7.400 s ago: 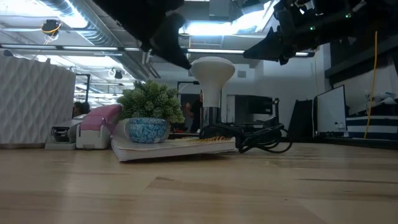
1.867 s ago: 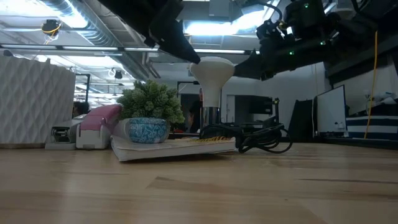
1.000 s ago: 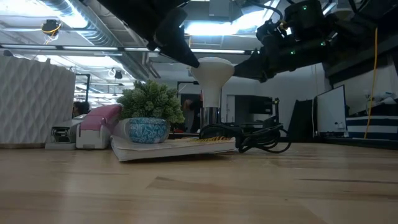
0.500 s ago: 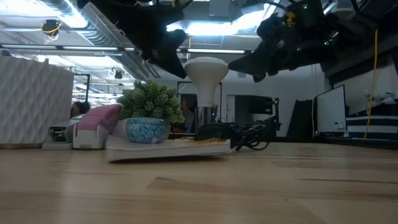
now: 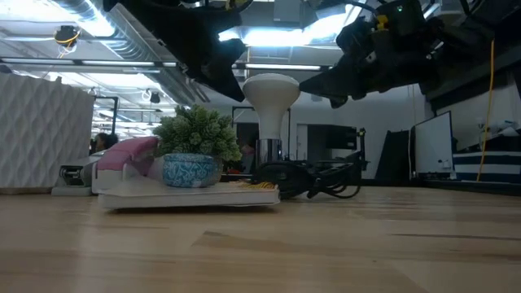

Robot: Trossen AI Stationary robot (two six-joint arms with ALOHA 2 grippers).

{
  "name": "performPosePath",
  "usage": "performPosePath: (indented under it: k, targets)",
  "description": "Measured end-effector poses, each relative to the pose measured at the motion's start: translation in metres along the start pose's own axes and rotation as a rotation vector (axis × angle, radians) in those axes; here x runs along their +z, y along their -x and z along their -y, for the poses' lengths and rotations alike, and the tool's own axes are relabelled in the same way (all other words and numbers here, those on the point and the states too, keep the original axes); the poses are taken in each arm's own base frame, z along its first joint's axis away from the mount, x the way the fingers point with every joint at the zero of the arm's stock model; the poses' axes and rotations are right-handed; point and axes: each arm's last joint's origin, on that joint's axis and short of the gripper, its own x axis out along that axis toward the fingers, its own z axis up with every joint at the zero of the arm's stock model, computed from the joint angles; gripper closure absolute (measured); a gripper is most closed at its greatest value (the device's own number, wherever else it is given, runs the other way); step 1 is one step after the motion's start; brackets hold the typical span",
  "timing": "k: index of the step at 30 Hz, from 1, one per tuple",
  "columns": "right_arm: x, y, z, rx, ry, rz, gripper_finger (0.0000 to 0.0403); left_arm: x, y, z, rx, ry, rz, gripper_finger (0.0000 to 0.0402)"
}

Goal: Screw lightbulb
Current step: Insert the lightbulb into the silver lamp socket

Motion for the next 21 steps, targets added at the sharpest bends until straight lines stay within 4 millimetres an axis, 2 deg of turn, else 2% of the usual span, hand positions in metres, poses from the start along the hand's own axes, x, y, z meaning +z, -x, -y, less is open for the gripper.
performPosePath:
  k: [10, 21]
  targets:
    - [0.005, 0.005, 0.001, -0.079, 0.006, -0.002, 0.0391, -0.001, 0.009, 0.008, 0.003, -0.020, 0.021, 0.0401]
    - [0.017, 0.021, 0.005, -0.344, 0.011, -0.029, 0.0391, -0.004, 0.024, 0.022, -0.051, -0.095, 0.046, 0.0401]
